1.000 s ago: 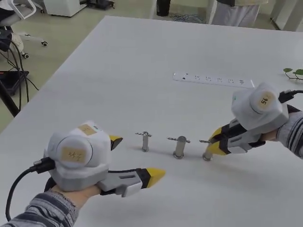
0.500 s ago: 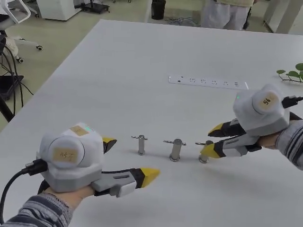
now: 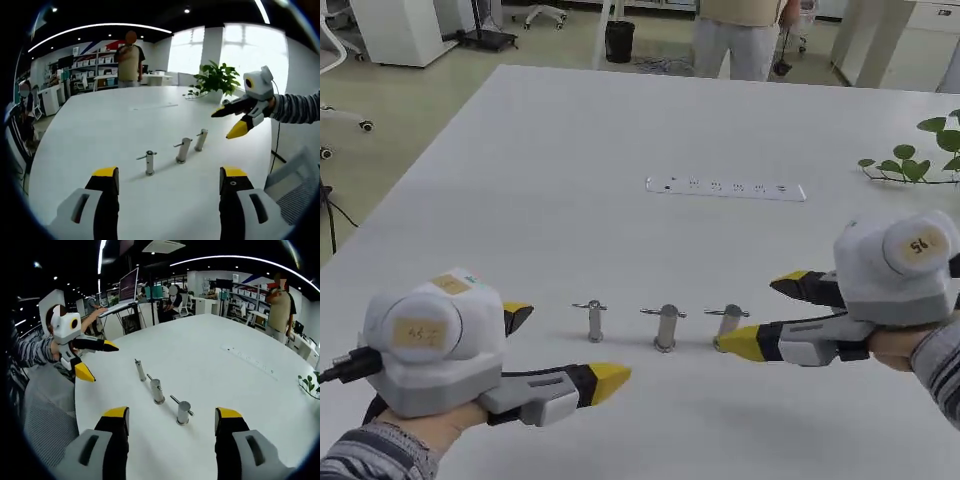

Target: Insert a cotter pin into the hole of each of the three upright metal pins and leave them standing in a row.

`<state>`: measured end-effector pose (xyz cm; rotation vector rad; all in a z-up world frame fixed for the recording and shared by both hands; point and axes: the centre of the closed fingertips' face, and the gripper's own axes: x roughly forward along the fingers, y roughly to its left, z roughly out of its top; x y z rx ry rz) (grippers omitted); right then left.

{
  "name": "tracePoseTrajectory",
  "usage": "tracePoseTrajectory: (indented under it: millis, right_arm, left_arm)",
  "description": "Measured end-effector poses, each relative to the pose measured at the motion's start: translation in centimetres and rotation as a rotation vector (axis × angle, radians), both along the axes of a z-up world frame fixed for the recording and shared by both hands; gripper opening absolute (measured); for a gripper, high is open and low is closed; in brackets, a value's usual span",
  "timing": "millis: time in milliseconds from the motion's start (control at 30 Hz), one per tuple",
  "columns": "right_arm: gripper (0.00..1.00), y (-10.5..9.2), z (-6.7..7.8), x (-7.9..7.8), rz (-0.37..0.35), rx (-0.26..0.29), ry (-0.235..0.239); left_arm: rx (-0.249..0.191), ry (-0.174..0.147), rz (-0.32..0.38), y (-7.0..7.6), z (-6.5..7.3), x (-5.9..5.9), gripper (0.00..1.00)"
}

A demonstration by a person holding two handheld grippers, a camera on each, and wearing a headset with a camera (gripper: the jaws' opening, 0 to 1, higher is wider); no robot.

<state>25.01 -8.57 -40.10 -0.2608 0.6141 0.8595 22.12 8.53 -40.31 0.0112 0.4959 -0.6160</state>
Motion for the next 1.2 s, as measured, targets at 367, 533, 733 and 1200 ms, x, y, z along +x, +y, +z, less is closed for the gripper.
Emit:
tracePoseTrajectory:
  millis: [367, 533, 733, 1200]
  right_arm:
    - [0.81, -1.3, 0.1, -1.9, -0.137, 0.06, -0.017]
    - [0.84, -1.5, 0.1, -2.7, -0.175, 0.092, -0.018]
    - [0.87, -1.3, -0.1, -3.5, -0.2, 0.096, -0.027]
    - [0.87, -1.1, -0.5, -4.5, -0.223, 0.09, -0.039]
  left_arm:
    - [-0.011, 0.001, 0.019, 0.8, 0.3, -0.3, 0.87]
    - [-0.009, 0.004, 0.024, 1.0, 0.3, -0.6, 0.9]
    - [-0.023, 0.005, 0.032, 1.0, 0.3, -1.0, 0.95]
    - [-0.004, 0.003, 0.06, 1.5, -0.1, -1.8, 0.99]
